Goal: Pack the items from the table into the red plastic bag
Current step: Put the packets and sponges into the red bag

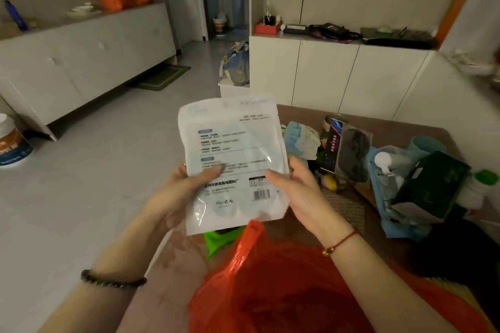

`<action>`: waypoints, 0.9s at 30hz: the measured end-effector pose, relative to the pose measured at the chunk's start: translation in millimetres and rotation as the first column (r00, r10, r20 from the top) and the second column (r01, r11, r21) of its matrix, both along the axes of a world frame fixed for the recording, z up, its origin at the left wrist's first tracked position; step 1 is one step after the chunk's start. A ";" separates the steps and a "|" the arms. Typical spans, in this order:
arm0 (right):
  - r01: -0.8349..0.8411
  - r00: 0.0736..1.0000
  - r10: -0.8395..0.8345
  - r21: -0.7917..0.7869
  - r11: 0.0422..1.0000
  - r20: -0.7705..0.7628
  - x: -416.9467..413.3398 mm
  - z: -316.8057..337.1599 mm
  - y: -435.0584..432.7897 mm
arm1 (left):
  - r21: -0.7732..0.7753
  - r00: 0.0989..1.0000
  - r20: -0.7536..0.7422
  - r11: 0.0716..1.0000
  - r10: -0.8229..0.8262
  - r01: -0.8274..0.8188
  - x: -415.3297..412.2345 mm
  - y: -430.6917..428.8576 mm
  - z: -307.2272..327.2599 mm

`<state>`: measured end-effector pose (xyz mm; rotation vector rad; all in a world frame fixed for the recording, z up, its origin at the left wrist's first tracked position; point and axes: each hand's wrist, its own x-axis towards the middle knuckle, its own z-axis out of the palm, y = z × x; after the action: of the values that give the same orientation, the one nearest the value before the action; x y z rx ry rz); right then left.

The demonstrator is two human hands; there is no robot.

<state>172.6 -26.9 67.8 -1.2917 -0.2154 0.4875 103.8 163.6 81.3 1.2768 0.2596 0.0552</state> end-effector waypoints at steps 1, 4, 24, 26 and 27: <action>-0.014 1.000 0.014 0.010 1.000 0.011 1.9 8.9 -9.5 | -0.021 1.000 -0.009 1.000 -0.013 0.012 1.1 -9.8 4.3; -0.014 0.997 0.014 0.001 1.000 -0.073 20.5 17.8 -43.8 | -0.097 0.998 -0.026 0.994 -0.058 0.055 7.1 -41.5 2.6; 0.650 0.567 -0.440 0.050 0.758 -0.696 144.9 -68.2 -113.3 | -0.306 0.926 -0.325 0.948 -0.194 0.091 76.0 -103.2 -95.3; 0.704 0.604 -0.483 0.139 0.697 -0.634 134.5 -59.1 -115.8 | -0.314 0.935 -0.299 0.945 -0.192 0.094 74.8 -106.6 -95.1; 0.717 0.621 -0.507 0.172 0.676 -0.598 127.1 -54.5 -118.1 | -0.322 0.940 -0.283 0.942 -0.191 0.095 74.3 -108.3 -94.9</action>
<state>299.7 -144.9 13.3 -0.7123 0.5689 0.1349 178.1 55.3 -13.6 0.9883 0.4269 -0.3064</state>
